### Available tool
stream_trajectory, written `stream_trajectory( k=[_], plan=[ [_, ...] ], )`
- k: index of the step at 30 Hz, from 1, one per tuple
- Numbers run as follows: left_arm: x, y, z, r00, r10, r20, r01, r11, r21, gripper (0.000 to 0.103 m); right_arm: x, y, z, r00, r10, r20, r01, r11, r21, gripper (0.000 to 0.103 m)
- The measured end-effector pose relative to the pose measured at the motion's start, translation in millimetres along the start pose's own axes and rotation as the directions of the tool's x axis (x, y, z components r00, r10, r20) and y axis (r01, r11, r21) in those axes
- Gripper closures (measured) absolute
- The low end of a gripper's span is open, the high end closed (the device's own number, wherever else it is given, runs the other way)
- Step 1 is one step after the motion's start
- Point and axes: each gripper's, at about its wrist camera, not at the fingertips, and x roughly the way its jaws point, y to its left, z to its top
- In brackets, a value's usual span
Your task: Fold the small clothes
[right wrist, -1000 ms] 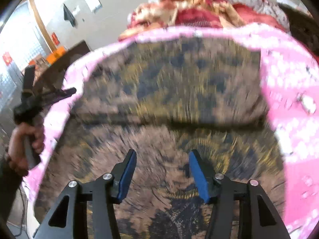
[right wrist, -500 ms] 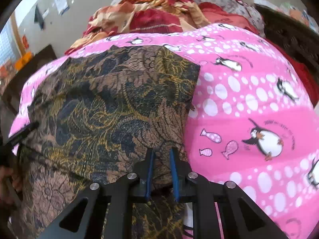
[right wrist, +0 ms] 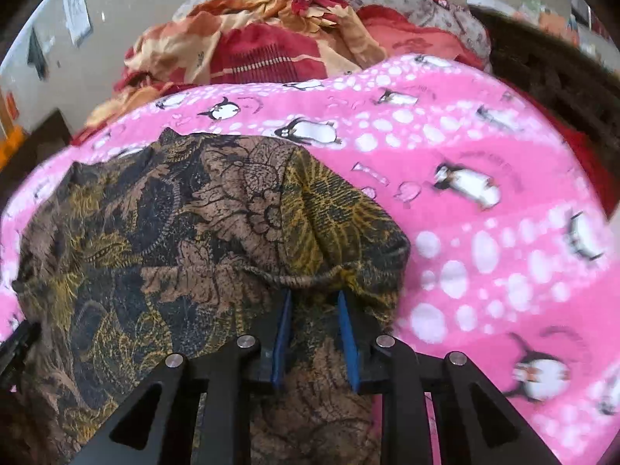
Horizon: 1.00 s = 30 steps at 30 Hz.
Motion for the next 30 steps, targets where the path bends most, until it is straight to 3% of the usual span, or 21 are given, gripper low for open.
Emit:
stream_trajectory(
  k=[2,4,7,8,10,13,14,16,17,19,30],
  plan=[
    [0,1,0,1.0,-0.003,0.001,0.003,1.0,-0.003,0.044,-28,15,-4,0.995,0.039,0.09,-0.035,0.998,-0.044,0.081],
    [0,1,0,1.0,-0.004,0.0,0.004,1.0,-0.003,0.044,-40,31,-18,0.989,0.082,0.122,-0.072,0.994,-0.085,0.075],
    [0,1,0,1.0,-0.003,0.0,0.003,1.0,-0.001,0.044,-5,45,-51,0.998,0.057,-0.027,-0.06,0.991,-0.119,0.071],
    [-1,1,-1,1.0,-0.003,0.0,0.003,1.0,-0.002,0.044,-12,43,-53,0.999,0.049,0.009,-0.048,0.996,-0.078,0.071],
    [-1,2,-1,1.0,-0.006,-0.001,0.006,1.0,-0.005,0.044,-32,50,-51,1.0,-0.005,-0.005,0.004,1.0,-0.028,0.071],
    [-1,2,-1,1.0,-0.006,-0.001,0.006,1.0,-0.005,0.043,-75,77,-59,0.988,0.097,0.122,-0.09,0.994,-0.059,0.071],
    [-1,2,-1,1.0,-0.007,-0.001,0.007,1.0,-0.005,0.043,-79,89,-68,0.985,0.118,0.125,-0.105,0.989,-0.105,0.068],
    [-1,2,-1,1.0,-0.006,-0.001,0.006,1.0,-0.004,0.043,-51,107,-87,0.995,0.104,0.009,-0.101,0.981,-0.169,0.054],
    [-1,3,-1,1.0,-0.006,-0.001,0.006,1.0,-0.002,0.042,-39,109,-101,0.995,0.104,0.007,-0.101,0.979,-0.178,0.053],
    [-1,4,-1,1.0,-0.012,0.0,0.012,1.0,-0.004,0.041,-43,98,-96,0.99,0.142,0.012,-0.139,0.982,-0.13,0.047],
    [-3,5,-2,1.0,-0.019,0.005,0.019,1.0,-0.013,0.04,-42,102,-99,0.991,0.137,0.011,-0.134,0.983,-0.122,0.045]
  ],
)
